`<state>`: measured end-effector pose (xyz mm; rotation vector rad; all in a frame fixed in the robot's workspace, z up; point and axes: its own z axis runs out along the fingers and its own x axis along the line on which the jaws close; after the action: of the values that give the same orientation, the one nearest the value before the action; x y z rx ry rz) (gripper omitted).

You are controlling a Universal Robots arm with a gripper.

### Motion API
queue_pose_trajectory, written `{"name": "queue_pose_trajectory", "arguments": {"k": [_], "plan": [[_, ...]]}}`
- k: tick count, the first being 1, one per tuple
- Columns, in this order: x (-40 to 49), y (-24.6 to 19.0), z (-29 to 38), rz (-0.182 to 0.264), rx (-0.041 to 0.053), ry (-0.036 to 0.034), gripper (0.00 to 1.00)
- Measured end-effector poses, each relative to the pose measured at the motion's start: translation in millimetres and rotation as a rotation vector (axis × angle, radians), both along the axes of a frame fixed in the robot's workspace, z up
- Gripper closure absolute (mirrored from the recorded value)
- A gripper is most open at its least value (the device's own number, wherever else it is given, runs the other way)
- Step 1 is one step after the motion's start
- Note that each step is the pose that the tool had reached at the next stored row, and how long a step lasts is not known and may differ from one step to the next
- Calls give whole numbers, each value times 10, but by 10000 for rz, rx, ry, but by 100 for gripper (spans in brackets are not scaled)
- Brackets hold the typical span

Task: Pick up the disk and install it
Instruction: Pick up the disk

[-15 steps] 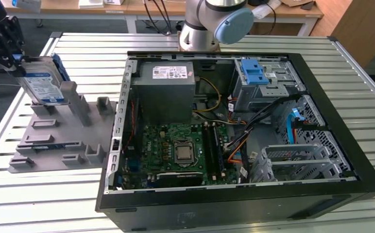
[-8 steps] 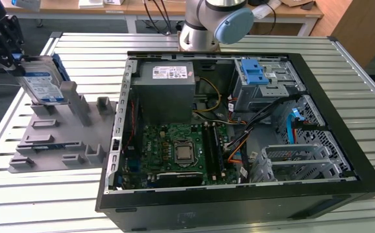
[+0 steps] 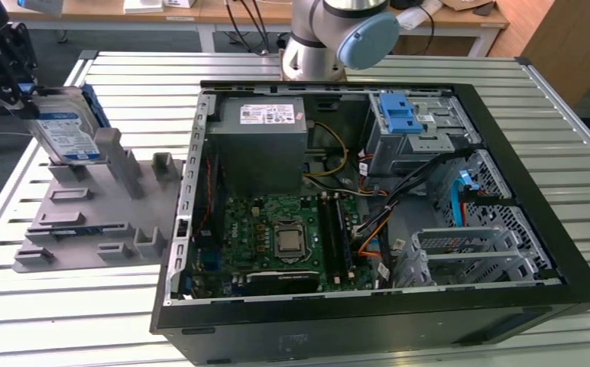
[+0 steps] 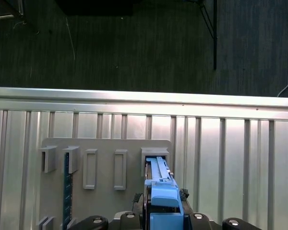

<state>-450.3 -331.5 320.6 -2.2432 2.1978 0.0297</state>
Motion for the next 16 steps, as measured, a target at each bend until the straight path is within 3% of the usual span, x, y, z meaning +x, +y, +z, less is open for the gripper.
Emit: {"name": "queue_pose_trajectory", "arguments": {"k": [16], "plan": [[0,0,40,0,0,-1,64]]}}
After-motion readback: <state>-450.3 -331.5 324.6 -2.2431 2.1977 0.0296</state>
